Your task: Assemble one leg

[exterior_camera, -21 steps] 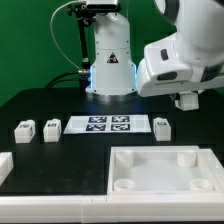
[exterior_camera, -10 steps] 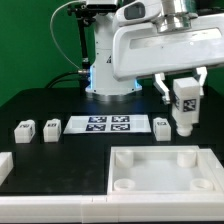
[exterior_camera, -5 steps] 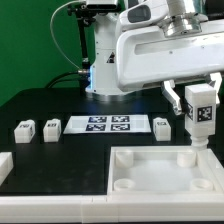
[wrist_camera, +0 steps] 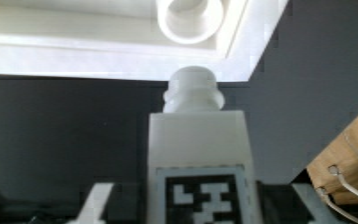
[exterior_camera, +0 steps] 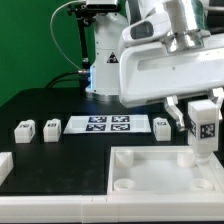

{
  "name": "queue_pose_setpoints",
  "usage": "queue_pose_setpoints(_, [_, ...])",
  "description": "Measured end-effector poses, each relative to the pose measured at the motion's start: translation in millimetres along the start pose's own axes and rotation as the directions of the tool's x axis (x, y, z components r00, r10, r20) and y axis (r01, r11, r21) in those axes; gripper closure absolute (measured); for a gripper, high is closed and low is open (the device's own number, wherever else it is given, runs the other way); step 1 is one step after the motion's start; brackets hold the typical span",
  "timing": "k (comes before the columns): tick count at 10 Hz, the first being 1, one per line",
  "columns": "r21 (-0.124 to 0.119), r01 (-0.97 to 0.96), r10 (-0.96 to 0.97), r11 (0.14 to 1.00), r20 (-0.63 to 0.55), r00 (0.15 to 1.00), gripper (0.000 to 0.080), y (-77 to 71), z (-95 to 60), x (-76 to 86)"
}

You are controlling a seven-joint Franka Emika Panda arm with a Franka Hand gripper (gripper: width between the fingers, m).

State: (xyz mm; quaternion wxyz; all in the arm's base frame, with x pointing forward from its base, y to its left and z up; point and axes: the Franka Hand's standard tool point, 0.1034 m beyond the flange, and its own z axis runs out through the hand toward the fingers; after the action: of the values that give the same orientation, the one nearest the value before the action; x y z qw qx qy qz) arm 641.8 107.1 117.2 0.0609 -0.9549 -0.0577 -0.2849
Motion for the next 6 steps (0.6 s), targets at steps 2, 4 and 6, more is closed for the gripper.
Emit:
queue_pose_setpoints(2, [0.003,-0.001,0.001,1.000,0.004,1.000,0.0509,-1.9,11.2,-10.8])
queue_pose_setpoints(4, [0.006,-0.001,0.001,1.000,0.013,1.000,0.0509,-4.1,17.7,-19.3])
queue_pose_setpoints(6, [0.008,0.000,0.000,1.000,0.020,1.000,0.0509,-5.7,23.6,-28.2])
